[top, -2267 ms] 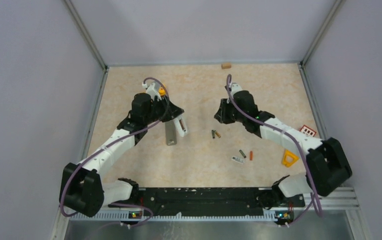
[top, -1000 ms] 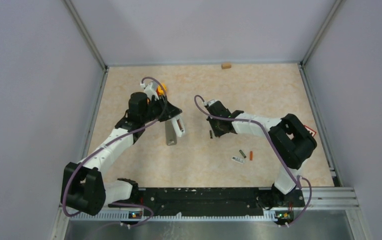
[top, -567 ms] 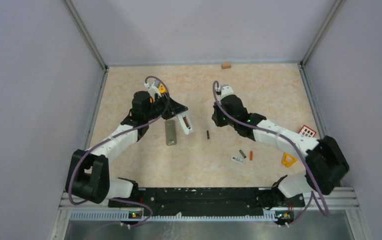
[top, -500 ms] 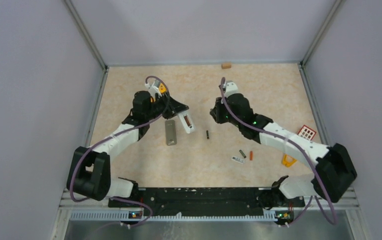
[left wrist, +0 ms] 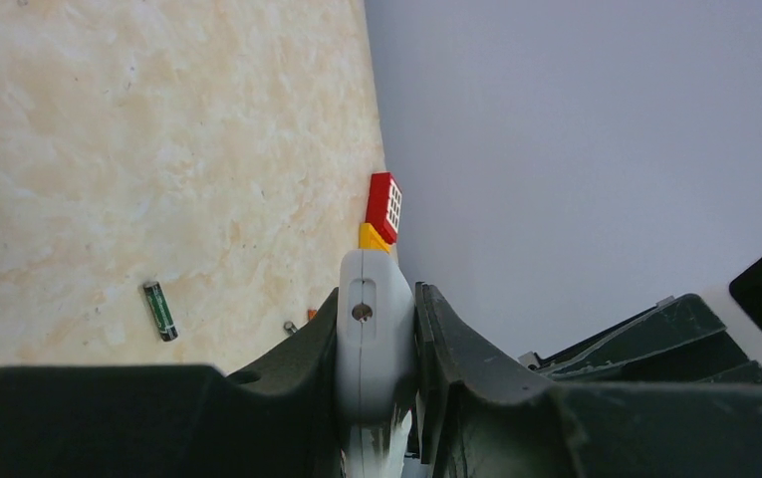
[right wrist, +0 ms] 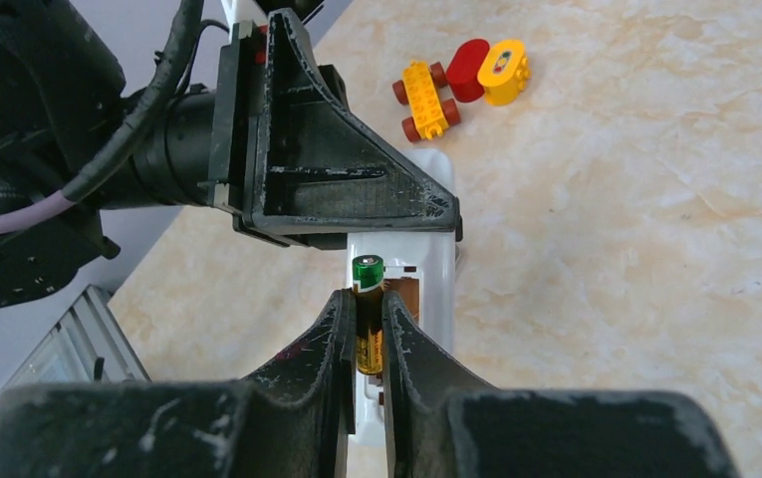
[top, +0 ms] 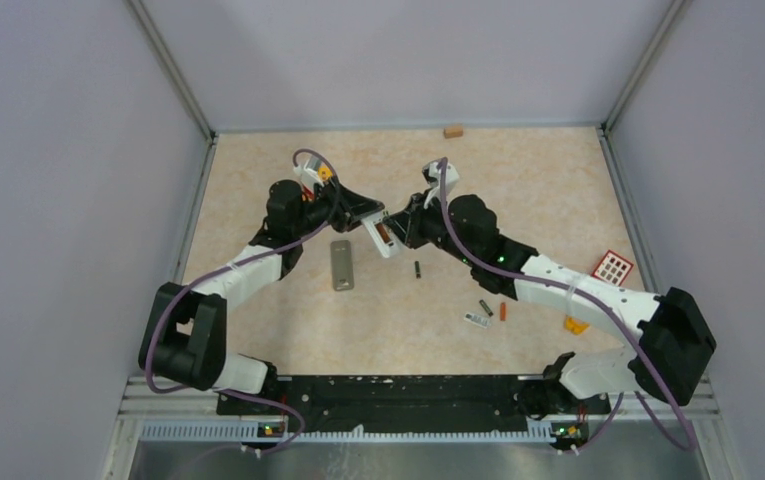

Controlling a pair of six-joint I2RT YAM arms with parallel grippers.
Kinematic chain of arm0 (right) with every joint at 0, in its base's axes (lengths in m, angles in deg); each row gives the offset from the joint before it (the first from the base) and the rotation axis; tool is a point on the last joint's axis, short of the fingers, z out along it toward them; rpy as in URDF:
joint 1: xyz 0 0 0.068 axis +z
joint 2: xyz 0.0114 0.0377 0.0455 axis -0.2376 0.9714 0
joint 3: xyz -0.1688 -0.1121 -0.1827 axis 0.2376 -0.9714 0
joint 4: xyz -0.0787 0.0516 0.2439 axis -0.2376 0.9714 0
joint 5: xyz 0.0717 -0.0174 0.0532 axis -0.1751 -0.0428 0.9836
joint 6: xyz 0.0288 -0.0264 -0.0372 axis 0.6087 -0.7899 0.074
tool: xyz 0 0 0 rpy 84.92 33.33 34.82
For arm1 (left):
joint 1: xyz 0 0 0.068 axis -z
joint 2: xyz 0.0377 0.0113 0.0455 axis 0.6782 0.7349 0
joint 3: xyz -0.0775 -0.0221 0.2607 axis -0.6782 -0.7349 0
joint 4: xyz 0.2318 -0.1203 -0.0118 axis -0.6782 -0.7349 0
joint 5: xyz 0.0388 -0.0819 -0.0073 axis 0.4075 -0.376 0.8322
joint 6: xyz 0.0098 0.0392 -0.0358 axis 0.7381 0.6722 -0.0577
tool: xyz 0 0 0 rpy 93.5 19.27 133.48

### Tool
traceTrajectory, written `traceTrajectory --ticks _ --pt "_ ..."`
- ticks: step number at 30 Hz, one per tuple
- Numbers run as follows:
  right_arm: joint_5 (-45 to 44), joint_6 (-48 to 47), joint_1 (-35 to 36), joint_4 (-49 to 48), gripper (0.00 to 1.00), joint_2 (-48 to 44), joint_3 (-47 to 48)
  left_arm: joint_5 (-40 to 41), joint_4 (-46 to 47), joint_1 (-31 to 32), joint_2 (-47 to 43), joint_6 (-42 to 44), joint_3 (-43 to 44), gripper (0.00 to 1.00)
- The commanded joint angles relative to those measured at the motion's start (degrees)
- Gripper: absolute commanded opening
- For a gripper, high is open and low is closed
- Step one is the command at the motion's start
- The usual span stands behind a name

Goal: Load the batteries into the remote control
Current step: Load the battery into the remote control.

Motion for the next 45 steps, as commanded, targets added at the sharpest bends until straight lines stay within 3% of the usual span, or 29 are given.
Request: traceTrajectory --ticks 1,26,45 --pt "0.66 -2.35 1.46 -5.31 0.05 0.93 1.33 -1.83 -1.34 0.23 -1.68 -2.53 1.05 0.0" --pt "2.72 -6.72 2.89 -5.32 0.07 3.19 -1.99 -5.12 -6.3 0.15 -3.56 -7.71 3.76 0.0" --pt "4.11 -9.73 2.88 -1.4 0.12 3.62 -1.26 -7.5 -8.78 0.15 -4.39 -6.15 4.08 0.0"
